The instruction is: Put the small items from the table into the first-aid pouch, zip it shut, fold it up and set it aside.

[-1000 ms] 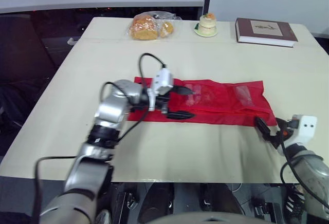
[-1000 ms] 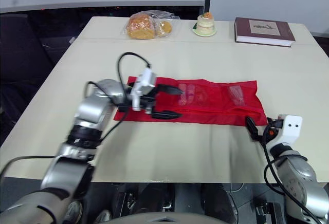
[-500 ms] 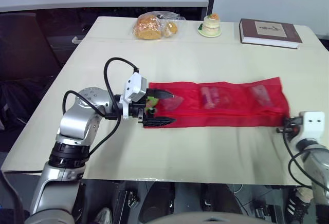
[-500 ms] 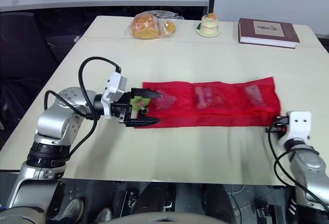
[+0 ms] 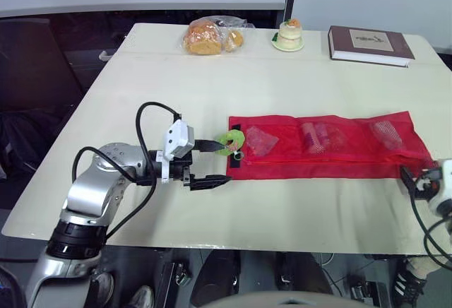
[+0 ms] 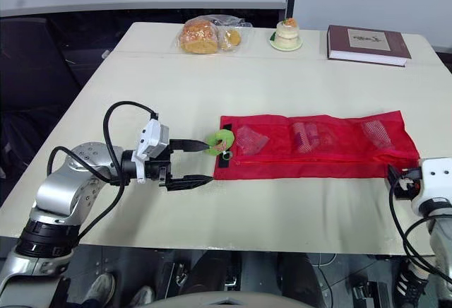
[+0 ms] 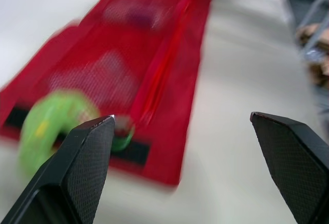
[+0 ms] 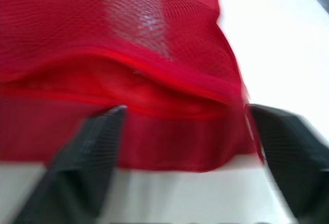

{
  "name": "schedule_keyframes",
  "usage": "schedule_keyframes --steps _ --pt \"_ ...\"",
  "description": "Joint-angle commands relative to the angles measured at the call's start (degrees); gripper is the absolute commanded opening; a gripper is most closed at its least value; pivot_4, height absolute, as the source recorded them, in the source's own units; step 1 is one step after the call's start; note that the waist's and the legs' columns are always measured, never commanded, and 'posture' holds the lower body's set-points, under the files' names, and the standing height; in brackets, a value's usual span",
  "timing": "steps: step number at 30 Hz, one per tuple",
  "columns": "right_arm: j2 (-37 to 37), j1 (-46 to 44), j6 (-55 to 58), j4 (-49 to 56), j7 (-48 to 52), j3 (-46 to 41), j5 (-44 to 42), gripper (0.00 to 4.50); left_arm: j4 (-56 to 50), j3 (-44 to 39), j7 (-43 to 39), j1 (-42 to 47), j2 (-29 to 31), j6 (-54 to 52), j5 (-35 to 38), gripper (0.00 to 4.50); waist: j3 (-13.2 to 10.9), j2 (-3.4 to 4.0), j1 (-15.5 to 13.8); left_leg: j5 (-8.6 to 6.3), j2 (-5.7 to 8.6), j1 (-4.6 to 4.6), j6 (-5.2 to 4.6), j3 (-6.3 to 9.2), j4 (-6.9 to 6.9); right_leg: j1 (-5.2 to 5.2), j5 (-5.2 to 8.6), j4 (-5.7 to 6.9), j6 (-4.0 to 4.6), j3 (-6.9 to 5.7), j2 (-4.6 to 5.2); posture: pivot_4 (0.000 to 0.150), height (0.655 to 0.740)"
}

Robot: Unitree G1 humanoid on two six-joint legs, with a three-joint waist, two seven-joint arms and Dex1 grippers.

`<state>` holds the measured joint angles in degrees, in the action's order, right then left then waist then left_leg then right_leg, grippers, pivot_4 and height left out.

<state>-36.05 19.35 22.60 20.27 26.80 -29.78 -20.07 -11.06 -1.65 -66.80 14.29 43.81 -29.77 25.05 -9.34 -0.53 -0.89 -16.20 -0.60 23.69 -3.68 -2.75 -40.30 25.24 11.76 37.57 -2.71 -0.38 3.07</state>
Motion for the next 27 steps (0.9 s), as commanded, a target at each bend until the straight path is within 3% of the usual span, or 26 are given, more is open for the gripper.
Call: schedule_keyframes --steps 1,6,11,17,23,26,27 --pt "-3.67 5.64 -0.38 7.27 10.81 -8.14 -6.88 4.47 0.28 -3.26 2.16 -1.13 0.24 -2.18 2.34 4.5 -0.01 -0.04 0.04 0.0 -0.01 0.02 0.0 0.04 0.0 -0.01 0.0 -0.02 -0.01 -0.05 -0.01 0.15 0.7289" --pt "-5.72 12.24 1.01 16.68 23.33 -15.29 -21.32 4.47 3.33 -1.21 4.99 -1.96 0.77 -9.24 1.97 4.5 0.02 -0.12 0.13 0.0 -0.08 -0.06 0.01 0.06 0.0 -0.09 0.13 -0.06 -0.11 -0.08 -0.02 0.15 0.7289" --pt "-7.1 12.64 5.22 23.56 23.75 -16.01 -32.3 4.47 4.05 -1.98 9.52 0.99 -3.58 -20.32 7.65 4.5 0.02 -0.21 -0.16 0.0 -0.08 -0.04 0.01 0.11 -0.01 -0.11 0.08 -0.08 -0.04 -0.13 0.03 0.15 0.7289" --pt "-8.46 7.95 6.81 27.6 19.26 -14.19 -38.29 4.47 5.31 -3.49 16.32 4.51 -9.92 -32.59 13.24 4.5 0.03 -0.24 -0.28 0.0 0.0 -0.04 0.0 0.14 -0.02 -0.15 0.03 -0.08 0.03 -0.13 0.08 0.15 0.7289" --pt "-10.49 4.89 7.47 28.87 17.04 -11.7 -38.21 4.47 8.3 -4.62 20.78 8.5 -16.18 -41.9 17.72 4.5 0.05 -0.25 -0.34 0.0 0.02 -0.22 0.01 0.2 -0.02 -0.41 0.02 -0.16 0.03 -0.18 0.08 0.15 0.7289" --pt "-11.98 2.8 8.04 29.19 15.81 -11.1 -39.54 4.5 10.53 -4.28 21.56 11.09 -17.69 -44.72 18.47 3.69 0.05 -0.27 -0.32 0.0 0.05 -0.24 0.0 0.27 -0.02 -0.47 0.02 -0.18 0.02 -0.19 0.07 0.15 0.7289" --pt "-12.35 2.19 8.25 29.24 15.43 -10.9 -39.89 4.5 10.83 -3.83 21.38 11.59 -17.99 -44.95 18.6 3.2 0.05 -0.28 -0.28 0.0 0.06 -0.24 0.01 0.27 -0.02 -0.47 0.02 -0.18 0.02 -0.18 0.06 0.15 0.7289"
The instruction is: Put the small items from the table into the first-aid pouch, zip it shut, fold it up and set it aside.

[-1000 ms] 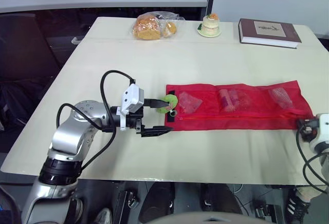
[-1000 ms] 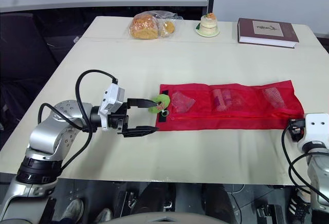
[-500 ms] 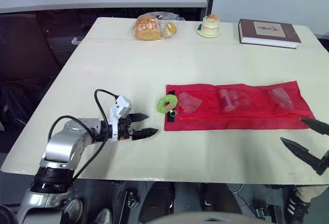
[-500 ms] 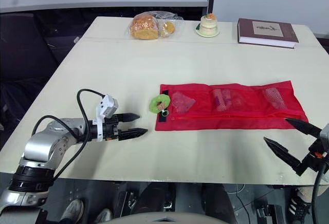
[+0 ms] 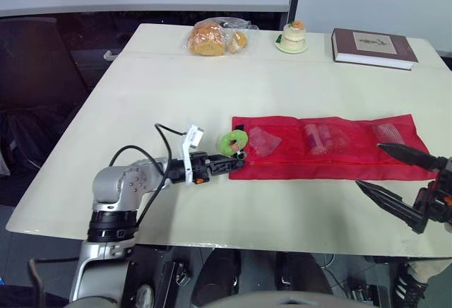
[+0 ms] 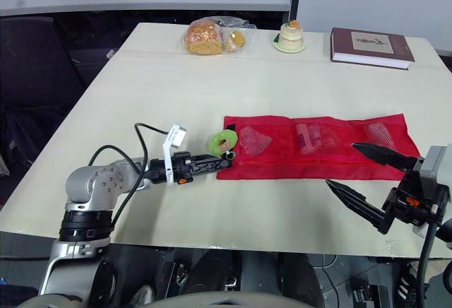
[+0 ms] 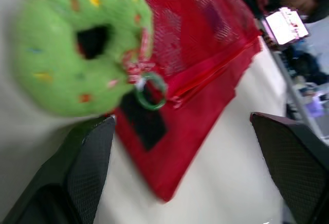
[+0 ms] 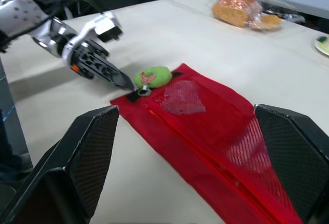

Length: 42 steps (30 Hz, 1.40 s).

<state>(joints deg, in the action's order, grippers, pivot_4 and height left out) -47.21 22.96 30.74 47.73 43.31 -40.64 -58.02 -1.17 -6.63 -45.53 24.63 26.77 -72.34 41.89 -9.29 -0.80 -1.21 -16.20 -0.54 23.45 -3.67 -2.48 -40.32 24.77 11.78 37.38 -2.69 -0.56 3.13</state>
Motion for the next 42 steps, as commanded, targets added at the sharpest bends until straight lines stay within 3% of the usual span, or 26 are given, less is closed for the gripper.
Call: schedule_keyframes --steps 1,4,5,6,9,19,31,37,40,42 --pt "-1.41 -1.84 0.28 1.83 -1.37 0.13 -2.12 4.5 1.13 1.29 0.04 1.54 -1.31 -2.6 1.99 2.78 0.0 0.0 0.13 0.0 0.0 0.0 0.0 0.01 0.0 0.0 0.0 0.0 -0.01 0.0 0.0 0.15 0.7289" --pt "-1.71 -2.39 0.59 2.12 -2.1 0.54 -2.45 4.5 1.42 1.79 -0.29 1.88 -1.99 -2.47 2.19 1.5 -0.01 -0.02 0.18 0.0 0.0 0.04 0.0 0.06 0.0 0.01 -0.01 -0.02 -0.03 -0.03 0.0 0.15 0.7289" --pt "-1.68 -2.41 0.6 2.39 -2.39 0.67 -2.55 4.5 1.68 1.79 -0.29 1.78 -2.09 -2.16 2.08 1.43 -0.01 -0.02 0.18 0.0 0.0 0.04 0.0 0.06 0.0 0.01 -0.01 -0.03 -0.03 -0.03 0.0 0.15 0.7289" --pt "-1.59 -2.46 0.57 2.61 -2.71 0.79 -2.67 4.5 1.86 1.75 -0.24 1.65 -2.15 -1.87 2.03 0.77 -0.02 -0.03 0.18 0.0 0.0 0.04 0.0 0.06 0.0 0.01 -0.01 -0.03 -0.02 -0.03 0.0 0.15 0.7289" --pt "-1.45 -2.62 0.4 2.84 -3.29 1.12 -2.68 4.5 2.03 1.36 -0.06 1.38 -2.53 -1.71 2.56 0.19 -0.02 -0.03 0.18 0.0 -0.01 0.04 0.01 0.06 0.0 0.01 0.01 -0.03 0.02 -0.03 0.01 0.15 0.7289" --pt "-1.43 -3.75 -0.03 2.55 -4.3 2.89 -1.83 4.5 2.26 1.27 -1.07 0.72 -1.86 0.28 2.39 0.19 -0.01 -0.03 0.18 0.0 -0.01 0.05 0.0 0.08 0.0 0.01 0.05 -0.04 0.09 -0.04 0.03 0.15 0.7289" --pt "-1.32 -5.31 -0.31 2.65 -4.65 4.76 -2.9 4.5 10.7 -0.35 -4.47 3.23 5.54 6.61 -0.3 0.19 -0.02 -0.03 0.26 0.0 -0.02 0.07 0.0 0.08 0.0 0.02 0.07 -0.08 0.11 -0.05 0.02 0.15 0.7289" --pt "-0.89 -5.35 -0.8 2.1 -3.96 5.84 -1.65 4.5 2.64 2.11 -5.72 0.32 5.68 1.7 3.27 0.19 -0.03 -0.05 0.32 0.0 -0.03 0.13 0.0 0.11 0.0 0.02 0.06 -0.15 0.11 -0.08 0.05 0.15 0.7289" --pt "-0.76 -5.41 -0.82 2.53 -4.15 5.87 -1.92 4.5 -1.06 2.52 -2.0 -0.59 3.86 -0.91 3.51 0.88 -0.03 -0.05 0.28 0.0 -0.03 0.14 0.01 0.14 0.0 0.02 0.06 -0.17 0.11 -0.06 0.09 0.15 0.7289" --pt "-0.73 -5.38 -0.72 2.86 -4.3 5.69 -2.27 4.5 -4.05 3.27 -0.06 -1.21 3.27 -2.86 3.76 1.83 -0.03 -0.06 0.28 0.0 -0.03 0.18 0.01 0.22 0.0 0.01 0.05 -0.19 0.12 -0.04 0.11 0.15 0.7289"
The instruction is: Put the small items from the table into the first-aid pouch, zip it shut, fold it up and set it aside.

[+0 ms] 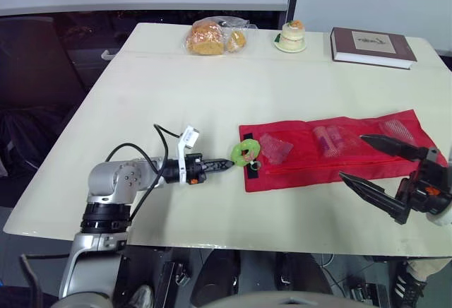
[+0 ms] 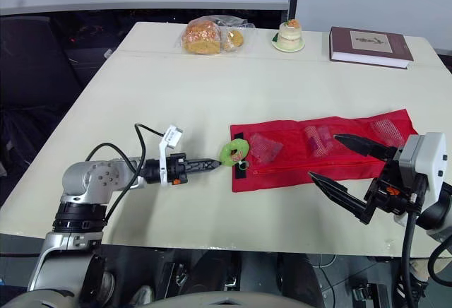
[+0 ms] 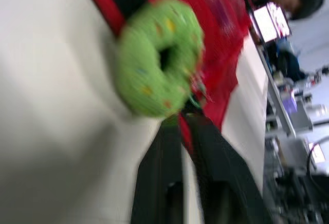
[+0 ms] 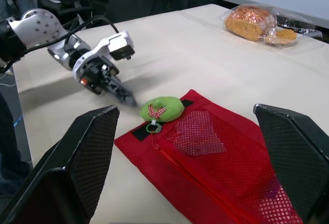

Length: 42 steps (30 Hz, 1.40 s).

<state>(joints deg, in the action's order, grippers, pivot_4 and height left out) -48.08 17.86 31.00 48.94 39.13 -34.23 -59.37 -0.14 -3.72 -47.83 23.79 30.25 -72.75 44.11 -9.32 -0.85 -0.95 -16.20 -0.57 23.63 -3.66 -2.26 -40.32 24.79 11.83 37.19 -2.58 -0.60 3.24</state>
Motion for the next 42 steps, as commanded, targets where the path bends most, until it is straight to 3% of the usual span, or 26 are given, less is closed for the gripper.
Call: schedule_keyframes --steps 1,6,12,19,22,26,31,32,42 --pt "0.12 -0.24 -0.96 1.78 -0.14 -0.76 -0.97 4.5 -6.27 0.26 4.11 -0.54 -1.1 -4.11 1.61 2.3 0.0 -0.01 0.04 0.0 0.0 0.0 0.0 0.02 0.0 0.0 0.0 0.0 0.0 0.0 0.0 0.15 0.7289" --pt "0.08 -0.09 -1.04 1.98 0.06 -0.51 -0.74 4.5 -10.4 0.14 15.49 -0.6 -6.42 -9.72 -1.35 4.48 0.07 0.05 -0.3 0.0 0.01 -0.05 0.0 0.08 0.0 -0.1 -0.01 -0.04 -0.02 -0.01 0.0 0.15 0.7289" --pt "0.27 -0.77 -1.24 2.1 -0.13 0.82 -0.4 4.5 -13.86 0.3 24.5 -0.75 -13.12 -16.2 -3.22 4.48 0.16 0.1 -0.92 -0.06 0.06 -0.89 -0.07 0.21 0.09 -1.08 0.11 -0.37 -0.1 -0.13 0.02 0.15 0.7289" --pt "0.61 -1.66 -1.63 1.99 -0.47 2.07 0.29 4.5 -12.31 1.25 27.76 -0.15 -17.4 -16.9 -4.55 4.48 0.5 0.35 -1.65 -0.07 0.18 -0.9 -0.09 0.3 0.1 -1.2 0.05 -0.44 0.02 -0.21 0.19 0.15 0.7289" --pt "0.96 -1.59 -1.75 1.98 -0.45 2.12 0.69 4.5 -10.17 -0.57 28.11 0.5 -19.39 -15.81 -4.74 3.83 0.55 0.35 -1.7 -0.08 0.26 -0.89 -0.12 0.34 0.1 -1.22 0.05 -0.45 0.01 -0.24 0.27 0.15 0.7289" --pt "1.47 -1.09 -1.79 2.31 -0.67 1.8 0.95 4.5 -7.76 -3.68 27.93 1.04 -21.58 -15.65 -4.27 2.11 0.54 0.34 -1.68 -0.1 0.28 -0.86 -0.16 0.36 0.1 -1.22 0.07 -0.47 -0.02 -0.26 0.29 0.15 0.7289" --pt "1.56 -1.02 -1.81 2.43 -0.97 1.58 0.94 4.5 -5.96 -4.17 27.62 1.43 -22.04 -14.32 -4.53 0.34 0.52 0.3 -1.62 -0.14 0.32 -0.81 -0.22 0.36 0.1 -1.21 0.08 -0.52 -0.04 -0.26 0.34 0.15 0.7289" --pt "1.54 -1.06 -1.81 2.41 -0.99 1.57 0.93 4.5 -5.7 -4.22 27.5 1.49 -22.09 -14.08 -4.52 0.15 0.51 0.28 -1.58 -0.14 0.32 -0.81 -0.22 0.36 0.1 -1.21 0.08 -0.52 -0.04 -0.26 0.34 0.15 0.7289" --pt "1.87 -1.95 -2.0 2.05 -1.3 2.9 1.68 4.5 -5.1 -3.1 23.84 1.15 -18.01 -9.19 -4.66 0.15 0.5 0.28 -1.39 -0.14 0.31 -0.8 -0.22 0.37 0.1 -1.19 0.08 -0.53 -0.03 -0.32 0.64 0.15 0.7289"
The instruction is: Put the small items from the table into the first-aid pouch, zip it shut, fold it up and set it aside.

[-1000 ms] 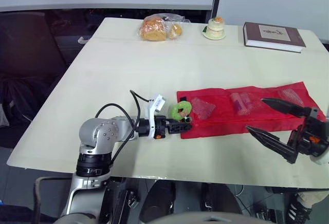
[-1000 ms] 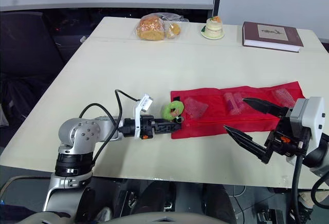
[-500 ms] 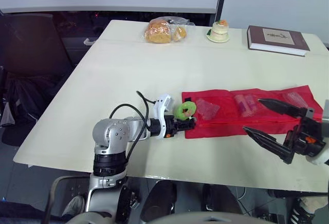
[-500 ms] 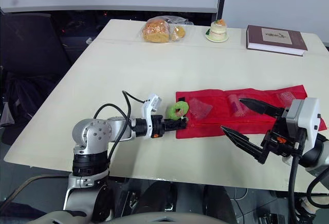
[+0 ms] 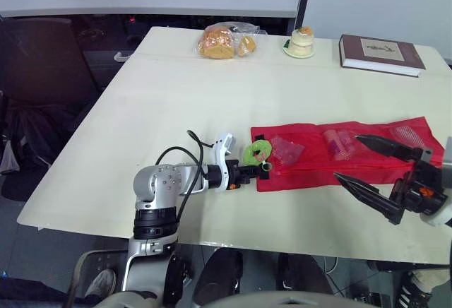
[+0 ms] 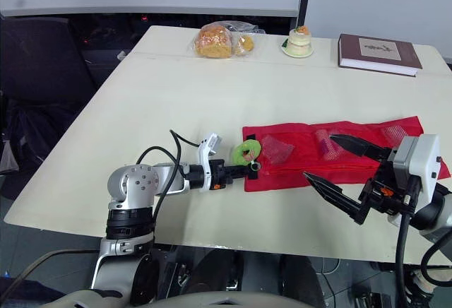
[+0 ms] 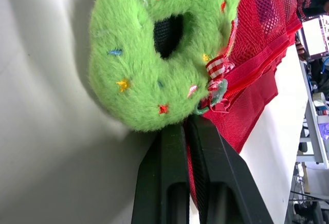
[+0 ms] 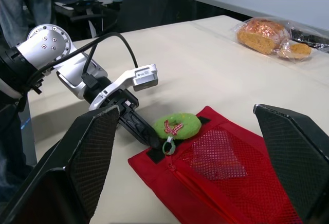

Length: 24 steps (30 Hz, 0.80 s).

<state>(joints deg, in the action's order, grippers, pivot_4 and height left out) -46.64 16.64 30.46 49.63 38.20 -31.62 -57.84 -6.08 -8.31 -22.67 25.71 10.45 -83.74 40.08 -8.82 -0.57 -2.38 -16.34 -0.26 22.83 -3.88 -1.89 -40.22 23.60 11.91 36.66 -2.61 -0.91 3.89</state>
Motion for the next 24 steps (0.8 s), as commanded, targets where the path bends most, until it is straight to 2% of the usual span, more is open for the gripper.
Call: schedule_keyframes --steps 1,7,13,19,24 --pt "0.51 -0.85 -1.49 1.38 -0.44 0.5 0.24 4.5 1.07 1.5 -1.7 -0.8 2.6 2.3 -0.78 0.15 -0.02 -0.01 0.12 0.0 0.0 0.0 0.0 0.01 0.0 0.0 0.0 0.0 0.0 -0.02 0.01 0.15 0.7289" --pt "0.97 -2.23 -1.84 0.99 -0.65 1.77 0.19 4.5 2.19 0.71 -10.31 -0.34 10.32 7.28 1.41 0.15 -0.14 -0.09 1.07 0.0 -0.08 0.07 0.02 0.0 0.07 0.16 0.0 0.01 0.01 -0.09 0.02 0.15 0.7289" --pt "0.99 -5.49 -1.78 -0.51 -0.3 5.67 1.28 4.5 5.91 1.36 -22.95 0.2 17.92 16.03 1.73 0.15 -0.37 -0.22 1.61 0.0 -0.09 0.19 0.03 -0.02 0.16 0.34 0.0 0.0 0.02 -0.08 0.05 0.15 0.7289" --pt "1.14 -17.55 0.6 -6.85 -3.78 19.75 11.63 4.5 10.44 3.38 -30.64 0.65 20.62 21.8 0.62 0.15 -0.52 -0.26 1.55 0.0 -0.09 0.2 0.04 -0.06 0.16 0.38 -0.01 -0.02 0.03 -0.23 0.26 0.15 0.7289" --pt "6.67 -33.09 3.8 -17.6 -6.67 34.46 21.78 4.5 12.29 4.9 -32.74 1.73 20.54 24.62 -0.07 0.15 -0.53 -0.27 1.57 0.08 -0.09 0.8 0.13 -0.06 0.14 1.02 -0.1 0.02 0.17 -0.32 0.31 0.15 0.7289"
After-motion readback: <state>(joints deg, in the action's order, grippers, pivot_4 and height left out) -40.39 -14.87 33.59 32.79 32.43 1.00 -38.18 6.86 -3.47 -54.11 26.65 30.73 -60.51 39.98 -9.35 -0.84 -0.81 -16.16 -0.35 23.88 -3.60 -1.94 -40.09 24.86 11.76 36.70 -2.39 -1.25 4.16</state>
